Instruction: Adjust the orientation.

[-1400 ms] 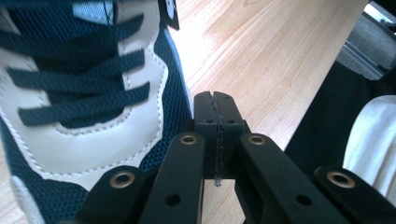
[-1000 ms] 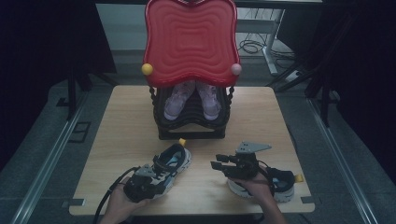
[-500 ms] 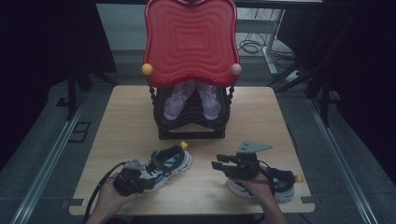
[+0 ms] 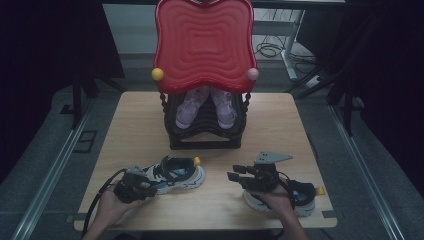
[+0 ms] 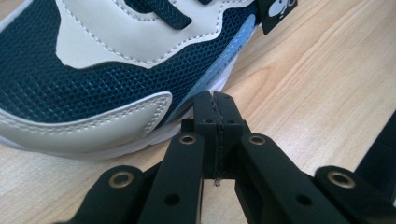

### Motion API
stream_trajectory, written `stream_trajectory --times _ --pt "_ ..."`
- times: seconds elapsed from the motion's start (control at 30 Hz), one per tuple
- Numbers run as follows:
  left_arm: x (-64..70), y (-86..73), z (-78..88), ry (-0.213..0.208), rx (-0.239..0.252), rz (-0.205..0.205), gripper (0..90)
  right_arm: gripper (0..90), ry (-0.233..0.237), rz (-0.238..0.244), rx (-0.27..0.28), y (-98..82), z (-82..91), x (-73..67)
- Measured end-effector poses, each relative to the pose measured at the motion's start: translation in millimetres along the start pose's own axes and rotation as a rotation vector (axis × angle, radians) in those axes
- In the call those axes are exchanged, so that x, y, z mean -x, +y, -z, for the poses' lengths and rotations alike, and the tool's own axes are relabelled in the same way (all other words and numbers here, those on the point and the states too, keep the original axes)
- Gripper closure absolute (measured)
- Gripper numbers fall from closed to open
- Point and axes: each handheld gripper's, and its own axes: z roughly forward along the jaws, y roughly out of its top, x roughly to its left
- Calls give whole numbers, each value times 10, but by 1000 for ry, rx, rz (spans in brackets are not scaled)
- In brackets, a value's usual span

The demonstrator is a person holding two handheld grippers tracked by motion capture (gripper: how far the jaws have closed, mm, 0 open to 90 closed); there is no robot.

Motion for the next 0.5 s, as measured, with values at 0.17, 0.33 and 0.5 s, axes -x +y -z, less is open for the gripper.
stream_trajectory --times 0.17,0.33,0.5 --pt "-91 37 10 9 -2 16 895 590 1 1 -2 -1 1 1" --pt "-156 68 17 22 -4 26 892 589 -1 4 -5 -2 -2 1" --pt "-187 67 20 30 6 36 892 589 1 5 -11 -4 -15 -1"
